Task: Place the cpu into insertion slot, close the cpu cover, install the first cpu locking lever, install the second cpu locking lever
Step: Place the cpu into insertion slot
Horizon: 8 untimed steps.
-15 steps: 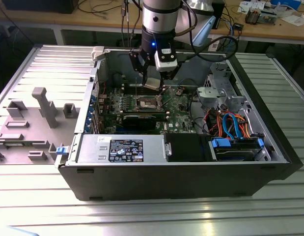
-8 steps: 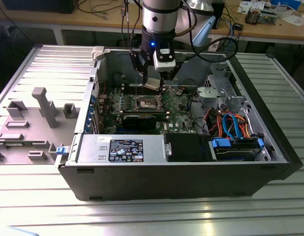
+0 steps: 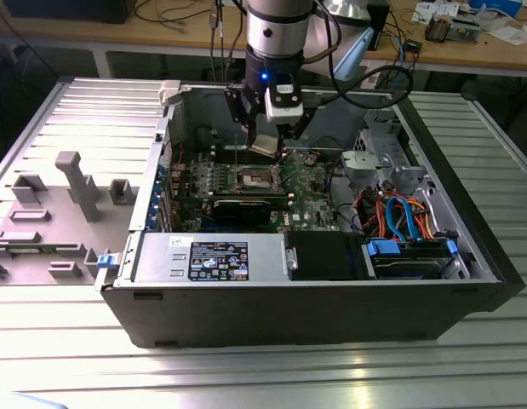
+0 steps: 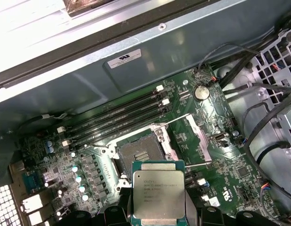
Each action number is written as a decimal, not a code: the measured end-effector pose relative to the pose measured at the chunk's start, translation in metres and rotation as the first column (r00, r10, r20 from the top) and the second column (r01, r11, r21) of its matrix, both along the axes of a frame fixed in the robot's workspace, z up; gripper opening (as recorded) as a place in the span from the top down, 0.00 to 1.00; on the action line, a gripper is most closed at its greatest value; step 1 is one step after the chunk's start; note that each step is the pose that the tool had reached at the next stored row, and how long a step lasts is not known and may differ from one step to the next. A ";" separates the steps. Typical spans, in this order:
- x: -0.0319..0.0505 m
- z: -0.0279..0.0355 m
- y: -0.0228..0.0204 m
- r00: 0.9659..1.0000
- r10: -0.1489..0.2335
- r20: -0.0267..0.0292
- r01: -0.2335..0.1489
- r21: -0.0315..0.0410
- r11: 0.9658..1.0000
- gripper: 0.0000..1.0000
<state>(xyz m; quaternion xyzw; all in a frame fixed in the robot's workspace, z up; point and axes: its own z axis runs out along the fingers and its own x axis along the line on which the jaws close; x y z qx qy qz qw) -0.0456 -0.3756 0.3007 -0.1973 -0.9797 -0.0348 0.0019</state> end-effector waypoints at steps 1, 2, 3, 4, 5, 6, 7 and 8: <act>0.0000 0.0000 0.0000 1.000 -0.003 0.000 0.003 0.000 1.000 0.46; 0.0000 0.0000 0.0000 1.000 -0.005 0.000 0.005 0.000 1.000 0.46; 0.0000 0.0000 0.0000 1.000 -0.007 0.000 0.007 0.000 1.000 0.46; 0.0000 0.0000 0.0000 1.000 -0.009 0.000 0.009 0.000 1.000 0.46; 0.0000 0.0000 0.0000 1.000 -0.011 0.000 0.011 0.000 1.000 0.46; 0.0000 -0.0001 0.0000 1.000 -0.013 0.000 0.013 0.000 1.000 0.46; 0.0000 0.0000 0.0000 1.000 -0.014 0.000 0.014 -0.001 1.000 0.46; 0.0000 -0.0001 0.0000 1.000 -0.016 0.000 0.016 -0.001 1.000 0.46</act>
